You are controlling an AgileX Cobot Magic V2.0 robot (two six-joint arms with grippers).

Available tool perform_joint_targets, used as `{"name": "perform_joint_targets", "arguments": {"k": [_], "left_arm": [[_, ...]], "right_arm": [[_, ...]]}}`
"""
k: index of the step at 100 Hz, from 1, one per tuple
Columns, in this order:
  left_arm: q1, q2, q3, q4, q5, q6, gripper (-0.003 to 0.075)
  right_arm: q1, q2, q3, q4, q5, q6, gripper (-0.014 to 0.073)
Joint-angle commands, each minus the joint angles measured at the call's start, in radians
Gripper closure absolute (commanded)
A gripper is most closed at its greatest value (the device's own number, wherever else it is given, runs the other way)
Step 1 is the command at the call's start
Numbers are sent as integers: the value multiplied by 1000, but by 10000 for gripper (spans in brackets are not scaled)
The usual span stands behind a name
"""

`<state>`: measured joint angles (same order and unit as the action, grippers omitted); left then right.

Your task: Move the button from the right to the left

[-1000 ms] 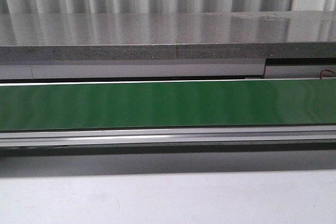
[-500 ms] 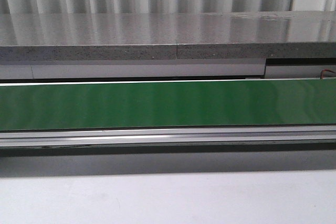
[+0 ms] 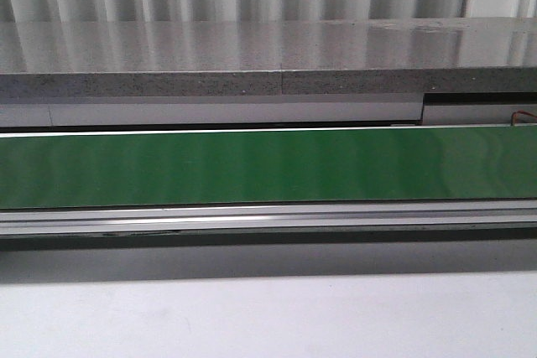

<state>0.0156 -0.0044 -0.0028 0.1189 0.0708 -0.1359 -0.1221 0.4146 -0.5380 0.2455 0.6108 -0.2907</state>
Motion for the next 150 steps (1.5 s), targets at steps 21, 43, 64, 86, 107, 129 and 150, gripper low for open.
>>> {"name": "perform_joint_targets", "arguments": {"k": [21,43,64,86,107,129,150], "left_arm": [[1,-35,26,-3,-86,-10,740],[1,-35,26,-3,-86,-10,740],[1,-35,26,-3,-86,-10,740],[1,-35,26,-3,-86,-10,740],[1,-35,26,-3,-86,-10,740],[1,-35,26,-3,-86,-10,740],[1,-35,26,-3,-86,-10,740]], "right_arm": [[0,3,-27,2,-69,-7,662],[0,3,-27,2,-69,-7,662],[12,-8,-16,-4,-112,2,662],[110,-106,131,-37,-325,46,662],[184,-235,319,-196,-520,258,662],[186,-355,447,-319,-589,424,662],[186,-441,531,-320,-611,434,662]]}}
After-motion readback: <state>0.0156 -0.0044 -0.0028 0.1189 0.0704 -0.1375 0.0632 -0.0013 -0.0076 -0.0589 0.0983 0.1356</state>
